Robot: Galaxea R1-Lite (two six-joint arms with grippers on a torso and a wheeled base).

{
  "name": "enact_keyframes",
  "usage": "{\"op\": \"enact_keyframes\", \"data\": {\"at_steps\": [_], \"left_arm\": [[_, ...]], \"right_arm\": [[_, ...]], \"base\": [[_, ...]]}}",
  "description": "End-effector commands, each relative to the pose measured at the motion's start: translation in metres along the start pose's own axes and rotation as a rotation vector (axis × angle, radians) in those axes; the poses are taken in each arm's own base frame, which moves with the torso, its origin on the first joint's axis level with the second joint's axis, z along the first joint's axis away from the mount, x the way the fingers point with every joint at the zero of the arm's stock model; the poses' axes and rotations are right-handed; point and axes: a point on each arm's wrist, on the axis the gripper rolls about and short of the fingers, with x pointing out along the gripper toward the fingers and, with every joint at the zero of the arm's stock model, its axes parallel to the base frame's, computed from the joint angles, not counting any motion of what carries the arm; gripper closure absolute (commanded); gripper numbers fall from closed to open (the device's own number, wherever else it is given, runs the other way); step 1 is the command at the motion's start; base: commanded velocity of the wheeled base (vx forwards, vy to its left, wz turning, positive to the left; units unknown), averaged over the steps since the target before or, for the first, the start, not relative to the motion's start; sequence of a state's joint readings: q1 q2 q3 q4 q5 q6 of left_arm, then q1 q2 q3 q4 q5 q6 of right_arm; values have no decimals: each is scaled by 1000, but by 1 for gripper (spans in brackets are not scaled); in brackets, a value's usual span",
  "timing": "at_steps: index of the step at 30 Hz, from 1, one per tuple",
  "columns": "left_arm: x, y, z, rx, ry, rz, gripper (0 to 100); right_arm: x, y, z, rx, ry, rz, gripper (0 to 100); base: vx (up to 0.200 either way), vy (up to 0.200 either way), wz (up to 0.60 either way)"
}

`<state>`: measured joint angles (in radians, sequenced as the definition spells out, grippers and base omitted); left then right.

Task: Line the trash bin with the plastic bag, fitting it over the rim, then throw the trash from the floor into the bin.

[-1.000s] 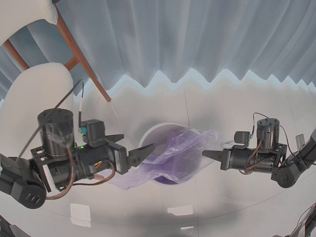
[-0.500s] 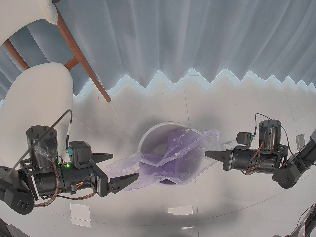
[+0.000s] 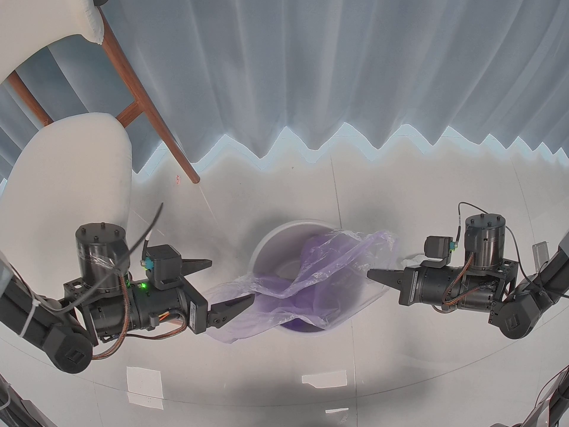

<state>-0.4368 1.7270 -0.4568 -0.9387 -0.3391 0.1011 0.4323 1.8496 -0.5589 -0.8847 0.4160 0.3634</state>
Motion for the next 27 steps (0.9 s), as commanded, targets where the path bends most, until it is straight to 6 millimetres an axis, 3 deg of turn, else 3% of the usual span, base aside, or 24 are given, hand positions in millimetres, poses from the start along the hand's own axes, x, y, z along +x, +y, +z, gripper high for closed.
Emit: {"op": "enact_keyframes", "data": {"at_steps": [1,2,6,10,16,20,24,26,27], "left_arm": [[25,5,-21,-19,50,-11,0],[26,5,-20,-22,44,-9,100],[25,4,-22,-39,47,-4,100],[22,4,-19,-171,36,9,100],[13,-2,-11,-363,8,98,100],[8,-17,-10,-480,12,125,100],[4,-52,-7,-621,56,114,100],[4,-57,-6,-632,62,108,100],[6,-72,-7,-672,101,106,100]], "right_arm": [[1,1,1,-3,-5,0,100],[0,1,1,-3,-5,0,100],[-1,1,0,-1,-3,1,100],[0,-1,3,5,-11,-4,100],[10,-15,21,8,-59,-25,100],[20,-28,35,17,-96,-44,100],[38,-48,62,12,-152,-66,100],[40,-51,66,13,-156,-71,100],[48,-57,82,17,-163,-82,100]], "base": [[0,0,0],[0,0,0],[0,0,0],[0,0,0],[0,0,0],[0,0,0],[0,0,0],[0,0,0],[0,0,0]]}}
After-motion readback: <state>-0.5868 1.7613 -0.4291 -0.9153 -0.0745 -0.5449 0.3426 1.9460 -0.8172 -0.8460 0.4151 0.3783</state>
